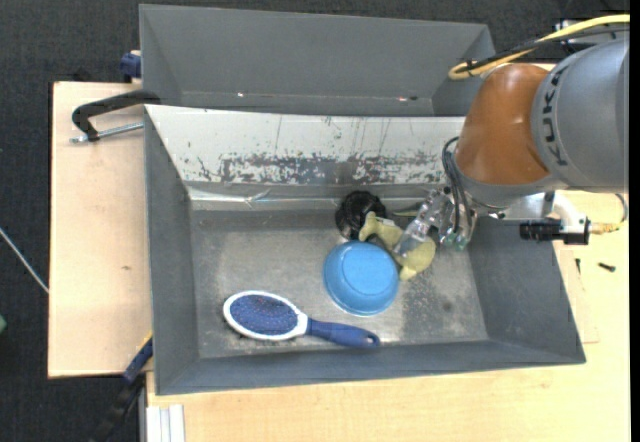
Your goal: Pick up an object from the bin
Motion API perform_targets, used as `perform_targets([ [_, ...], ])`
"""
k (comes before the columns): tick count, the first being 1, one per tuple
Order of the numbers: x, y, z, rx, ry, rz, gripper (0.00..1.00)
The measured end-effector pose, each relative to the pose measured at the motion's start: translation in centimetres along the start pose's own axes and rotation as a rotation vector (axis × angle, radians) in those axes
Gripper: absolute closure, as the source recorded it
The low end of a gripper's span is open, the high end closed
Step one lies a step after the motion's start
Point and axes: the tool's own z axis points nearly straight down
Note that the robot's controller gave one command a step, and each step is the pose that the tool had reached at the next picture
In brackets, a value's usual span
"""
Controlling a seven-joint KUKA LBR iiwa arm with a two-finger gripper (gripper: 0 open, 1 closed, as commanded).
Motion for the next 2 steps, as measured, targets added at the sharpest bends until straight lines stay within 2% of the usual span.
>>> perform_targets([
  [1, -0.6, -0.1, -9.7, -0.004, -0.007, -0.015, 1.0],
  [2, 0.0, -3.1, -15.8, -0.001, -0.004, -0.277, 1.0],
])
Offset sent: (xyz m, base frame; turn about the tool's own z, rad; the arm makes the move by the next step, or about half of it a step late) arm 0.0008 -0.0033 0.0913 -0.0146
